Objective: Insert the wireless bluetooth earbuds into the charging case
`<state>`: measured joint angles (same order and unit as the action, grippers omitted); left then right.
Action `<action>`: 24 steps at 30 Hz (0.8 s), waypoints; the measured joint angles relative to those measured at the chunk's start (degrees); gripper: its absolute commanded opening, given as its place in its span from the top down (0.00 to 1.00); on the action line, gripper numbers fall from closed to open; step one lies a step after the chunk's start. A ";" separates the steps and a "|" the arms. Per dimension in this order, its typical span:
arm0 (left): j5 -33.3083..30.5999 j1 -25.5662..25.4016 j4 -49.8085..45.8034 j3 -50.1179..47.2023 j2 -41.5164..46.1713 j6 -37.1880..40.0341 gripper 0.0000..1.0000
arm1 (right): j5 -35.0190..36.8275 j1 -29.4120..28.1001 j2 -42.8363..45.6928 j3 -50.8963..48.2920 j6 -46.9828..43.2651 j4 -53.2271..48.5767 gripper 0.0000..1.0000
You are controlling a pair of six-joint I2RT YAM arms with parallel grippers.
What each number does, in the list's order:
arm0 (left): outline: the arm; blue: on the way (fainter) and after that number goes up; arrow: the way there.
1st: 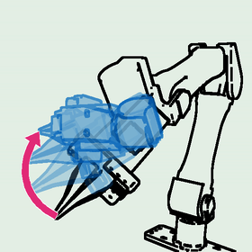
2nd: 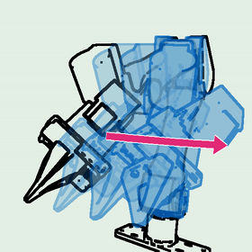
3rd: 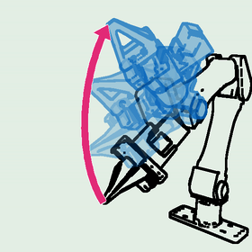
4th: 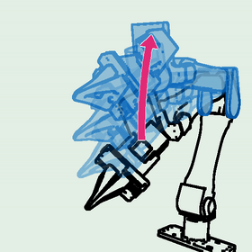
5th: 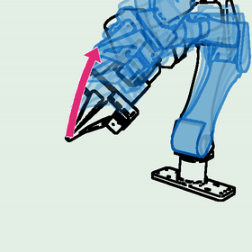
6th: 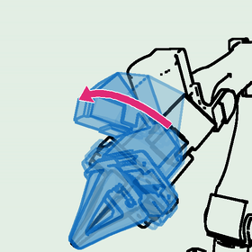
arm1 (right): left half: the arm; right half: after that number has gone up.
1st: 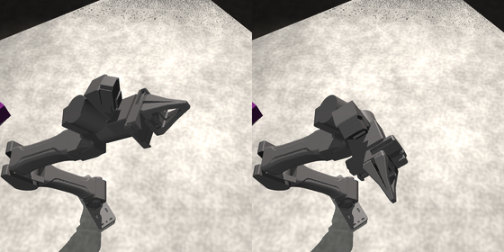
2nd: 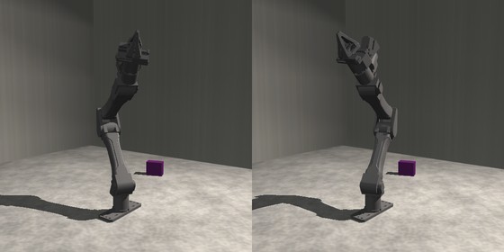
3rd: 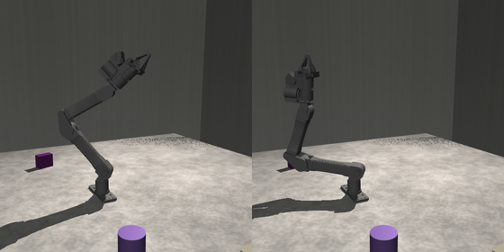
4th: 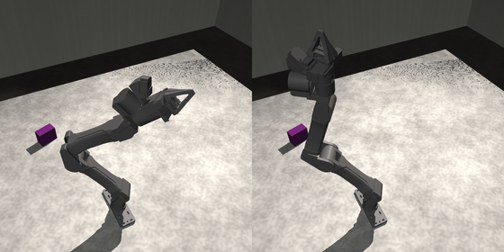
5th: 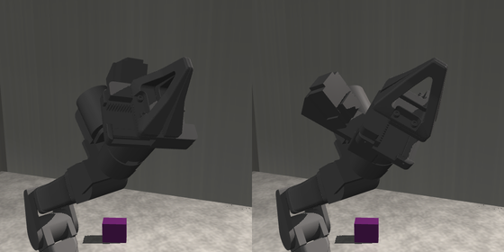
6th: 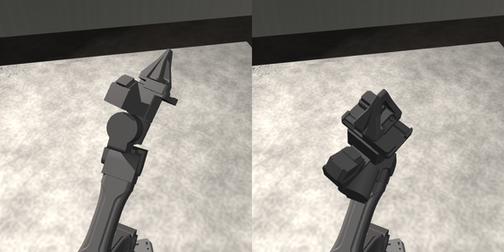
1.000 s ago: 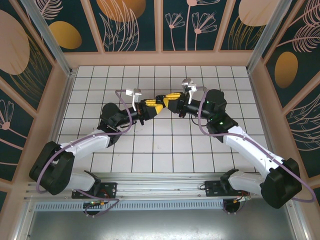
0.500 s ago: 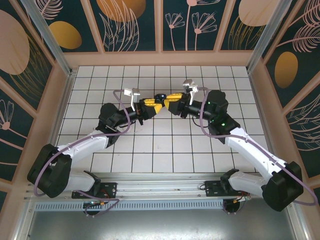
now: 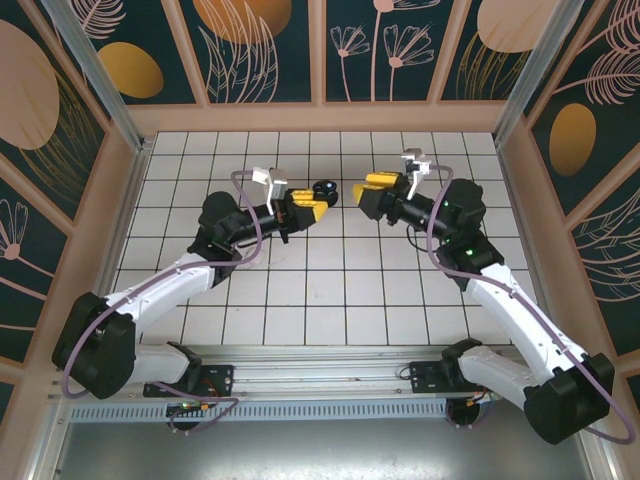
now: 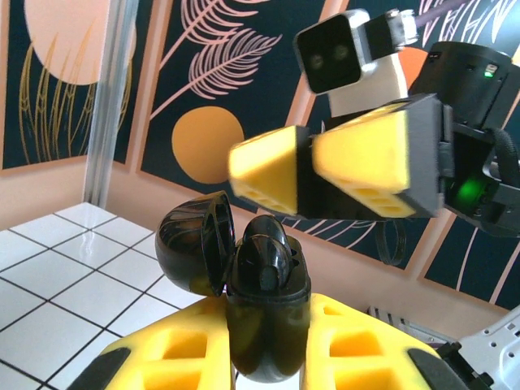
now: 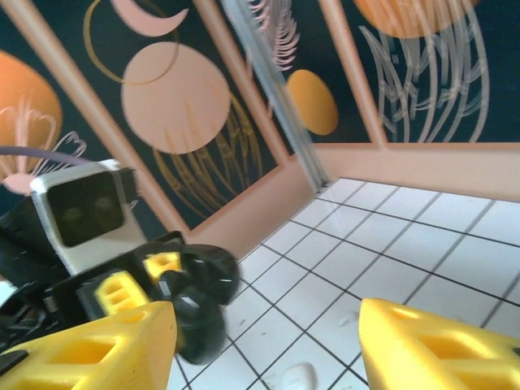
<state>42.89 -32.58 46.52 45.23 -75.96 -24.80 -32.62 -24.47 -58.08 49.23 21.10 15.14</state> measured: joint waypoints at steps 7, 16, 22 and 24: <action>3.43 0.00 -0.42 2.69 -4.31 1.62 1.00 | 6.64 3.63 -3.45 1.11 5.77 -8.26 0.40; 4.83 0.00 -2.43 2.40 -5.70 3.85 1.00 | 3.43 5.73 -5.84 -1.40 15.13 -8.26 0.42; 4.50 0.00 -5.42 -0.28 -5.49 8.26 1.00 | 2.43 5.51 -8.72 1.88 16.90 -9.60 0.42; 4.72 0.00 -5.27 -0.37 -6.05 8.50 1.00 | 1.46 4.76 -11.32 3.80 17.22 -10.38 0.42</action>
<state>47.62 -32.58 41.25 44.86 -82.02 -16.29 -31.16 -19.70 -69.41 53.04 38.33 4.75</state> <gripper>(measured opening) 0.162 0.576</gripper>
